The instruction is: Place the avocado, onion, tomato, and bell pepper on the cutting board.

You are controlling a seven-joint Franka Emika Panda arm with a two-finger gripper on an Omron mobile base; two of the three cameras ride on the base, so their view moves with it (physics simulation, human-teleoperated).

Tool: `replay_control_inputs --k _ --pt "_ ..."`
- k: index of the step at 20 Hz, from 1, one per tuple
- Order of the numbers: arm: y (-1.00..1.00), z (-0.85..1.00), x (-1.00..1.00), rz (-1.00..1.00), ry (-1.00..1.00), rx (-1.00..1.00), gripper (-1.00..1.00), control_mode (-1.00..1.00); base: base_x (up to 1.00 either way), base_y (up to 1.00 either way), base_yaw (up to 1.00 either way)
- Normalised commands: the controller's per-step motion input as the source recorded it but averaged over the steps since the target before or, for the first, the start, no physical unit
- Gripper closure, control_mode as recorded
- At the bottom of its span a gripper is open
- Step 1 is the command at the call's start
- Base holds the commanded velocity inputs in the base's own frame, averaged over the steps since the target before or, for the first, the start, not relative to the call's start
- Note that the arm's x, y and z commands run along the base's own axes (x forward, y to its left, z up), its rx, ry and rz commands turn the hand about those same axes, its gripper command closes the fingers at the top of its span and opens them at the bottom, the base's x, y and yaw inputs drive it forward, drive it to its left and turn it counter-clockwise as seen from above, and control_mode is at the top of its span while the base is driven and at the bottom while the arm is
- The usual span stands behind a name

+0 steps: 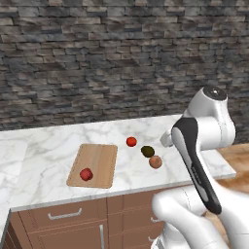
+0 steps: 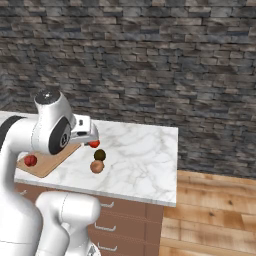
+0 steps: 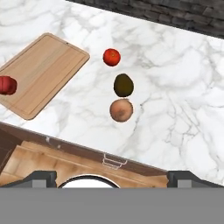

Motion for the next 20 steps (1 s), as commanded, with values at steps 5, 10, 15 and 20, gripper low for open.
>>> replay_control_inputs --k 5,10,15,20 --pt "-0.02 0.0 0.4 -0.01 0.07 0.0 -1.0 -1.0 0.0 0.0 0.0" --pt "0.0 0.0 0.4 0.0 0.0 0.0 -1.0 -1.0 0.0 0.0 0.0" --pt "0.0 -0.09 0.34 0.0 0.0 0.0 -1.0 -1.0 0.0 0.0 0.0" --pt "0.0 -0.27 0.26 0.0 0.02 0.0 -1.0 -1.0 0.0 0.0 0.0"
